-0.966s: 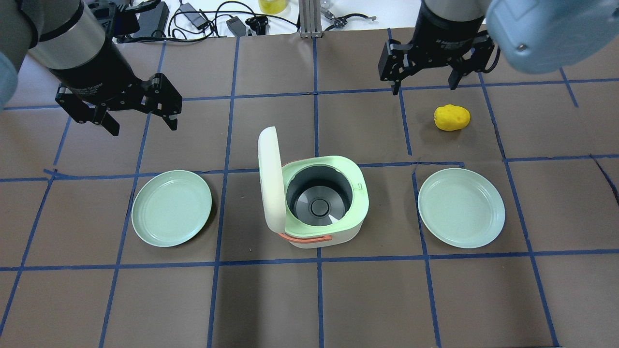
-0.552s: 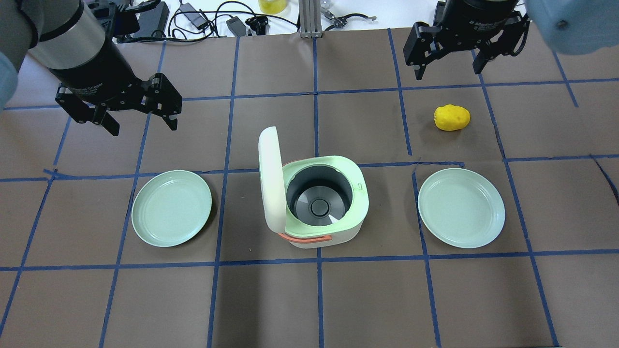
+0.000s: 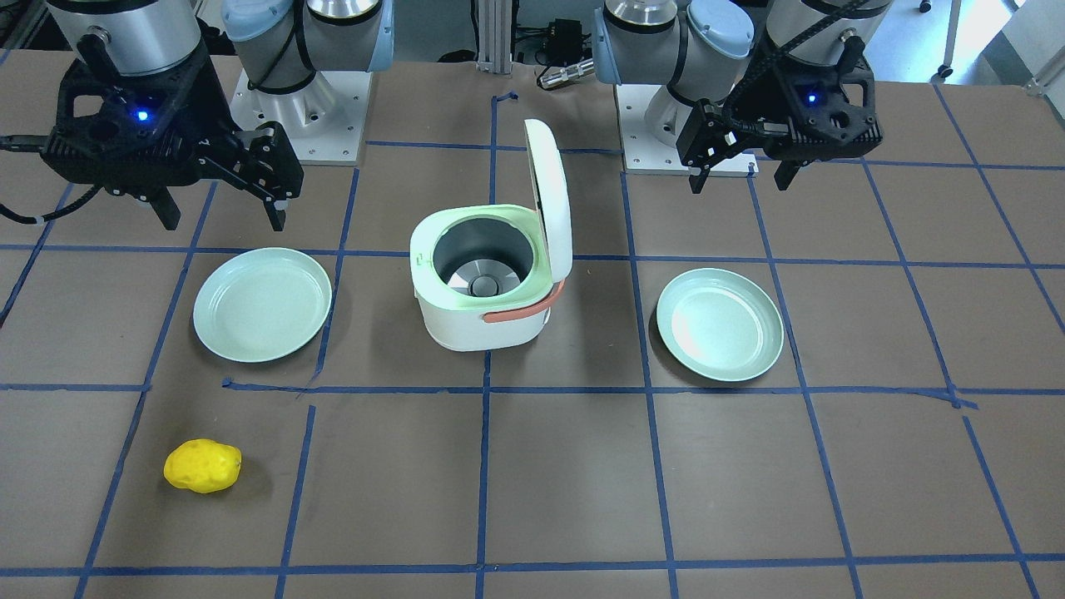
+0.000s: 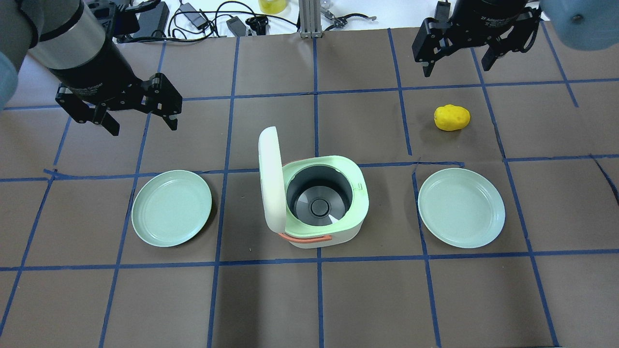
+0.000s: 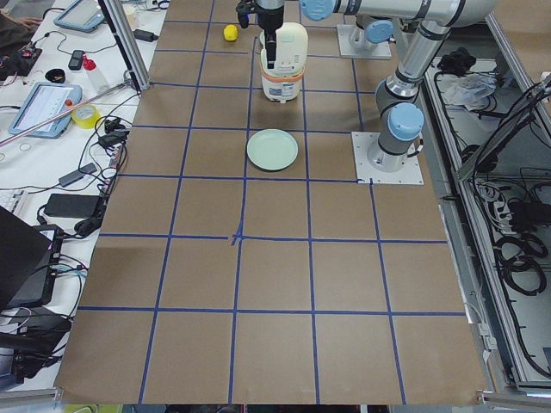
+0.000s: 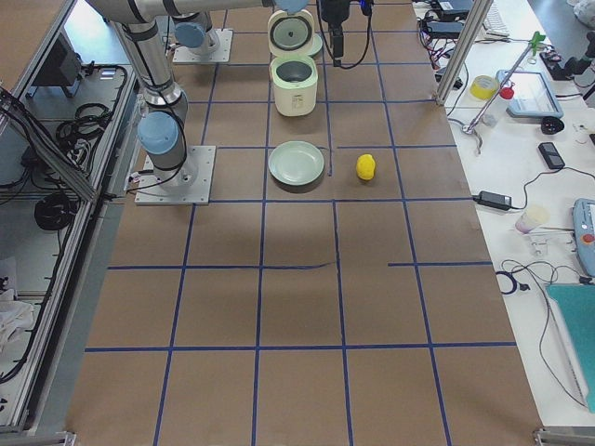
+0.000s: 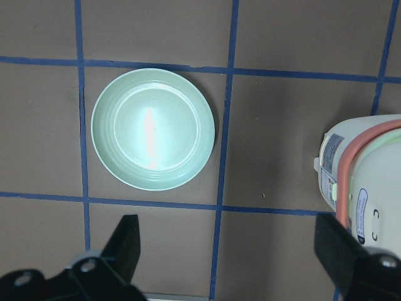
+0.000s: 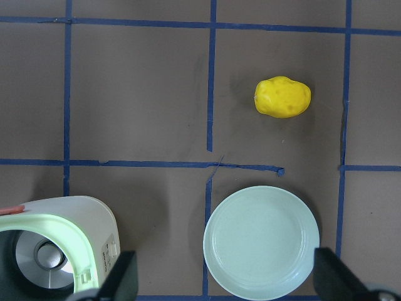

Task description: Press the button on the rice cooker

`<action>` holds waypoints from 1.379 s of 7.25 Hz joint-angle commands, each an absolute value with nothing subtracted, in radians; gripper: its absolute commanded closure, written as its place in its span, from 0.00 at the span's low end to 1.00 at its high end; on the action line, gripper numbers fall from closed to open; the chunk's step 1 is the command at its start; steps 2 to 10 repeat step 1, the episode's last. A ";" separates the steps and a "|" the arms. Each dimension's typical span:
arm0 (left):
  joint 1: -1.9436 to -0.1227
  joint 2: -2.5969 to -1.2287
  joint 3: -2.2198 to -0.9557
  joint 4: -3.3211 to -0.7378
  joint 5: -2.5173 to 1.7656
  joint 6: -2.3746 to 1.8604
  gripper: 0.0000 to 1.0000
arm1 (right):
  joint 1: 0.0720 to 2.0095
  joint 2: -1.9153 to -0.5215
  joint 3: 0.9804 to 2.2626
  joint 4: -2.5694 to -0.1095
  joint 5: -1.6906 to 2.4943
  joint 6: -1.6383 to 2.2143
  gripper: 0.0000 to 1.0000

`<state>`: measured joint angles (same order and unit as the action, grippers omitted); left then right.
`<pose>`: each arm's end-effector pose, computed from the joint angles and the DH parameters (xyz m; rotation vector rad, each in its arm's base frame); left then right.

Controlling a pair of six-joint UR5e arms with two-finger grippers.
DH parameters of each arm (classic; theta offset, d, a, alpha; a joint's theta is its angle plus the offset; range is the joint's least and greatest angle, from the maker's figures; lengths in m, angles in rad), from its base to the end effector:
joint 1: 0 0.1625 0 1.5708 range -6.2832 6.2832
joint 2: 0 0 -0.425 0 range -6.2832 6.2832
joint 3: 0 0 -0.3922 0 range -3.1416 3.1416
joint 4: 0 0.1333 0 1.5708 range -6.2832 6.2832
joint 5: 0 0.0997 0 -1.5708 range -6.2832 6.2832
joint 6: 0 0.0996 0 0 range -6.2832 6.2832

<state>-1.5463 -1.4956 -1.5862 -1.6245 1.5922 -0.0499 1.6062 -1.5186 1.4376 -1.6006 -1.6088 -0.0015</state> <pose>-0.1199 -0.4629 0.5108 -0.1161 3.1181 -0.0099 0.1480 -0.5183 0.5308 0.0539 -3.1002 0.1729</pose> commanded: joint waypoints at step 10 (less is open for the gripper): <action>-1.546 -1.496 -1.586 -1.624 1.592 -0.049 0.00 | 1.606 -1.519 1.437 -1.600 -1.608 -0.002 0.00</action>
